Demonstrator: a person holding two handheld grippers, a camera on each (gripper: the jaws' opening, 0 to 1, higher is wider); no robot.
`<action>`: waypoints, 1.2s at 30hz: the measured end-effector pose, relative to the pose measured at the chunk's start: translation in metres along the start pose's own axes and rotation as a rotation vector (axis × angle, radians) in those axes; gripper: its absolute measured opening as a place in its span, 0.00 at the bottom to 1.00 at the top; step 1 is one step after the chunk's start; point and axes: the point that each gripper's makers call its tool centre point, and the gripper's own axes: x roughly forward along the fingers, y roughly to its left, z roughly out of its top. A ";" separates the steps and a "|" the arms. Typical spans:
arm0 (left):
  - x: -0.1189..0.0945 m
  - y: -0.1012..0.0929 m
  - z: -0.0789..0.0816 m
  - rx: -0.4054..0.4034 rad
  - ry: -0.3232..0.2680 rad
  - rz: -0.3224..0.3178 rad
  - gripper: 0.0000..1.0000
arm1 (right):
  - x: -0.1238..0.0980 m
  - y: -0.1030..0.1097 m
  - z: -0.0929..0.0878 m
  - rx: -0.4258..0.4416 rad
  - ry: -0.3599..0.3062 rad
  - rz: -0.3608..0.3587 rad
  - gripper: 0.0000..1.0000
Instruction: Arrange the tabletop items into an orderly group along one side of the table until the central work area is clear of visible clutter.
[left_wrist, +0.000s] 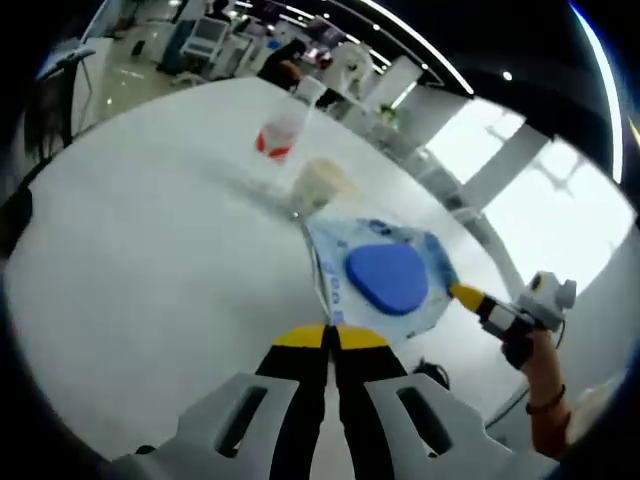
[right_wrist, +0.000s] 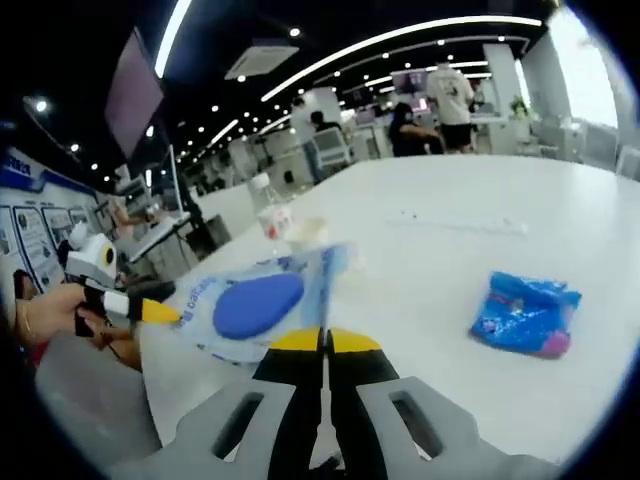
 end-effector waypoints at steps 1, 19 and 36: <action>0.003 -0.002 0.001 0.025 0.005 -0.007 0.00 | -0.001 -0.001 0.000 0.001 -0.003 -0.005 0.01; 0.079 -0.020 0.031 0.258 0.017 -0.066 0.00 | -0.015 -0.047 -0.011 0.092 -0.017 -0.129 0.01; 0.134 -0.016 0.054 0.248 -0.005 -0.048 0.00 | 0.018 -0.090 -0.004 0.086 -0.010 -0.208 0.01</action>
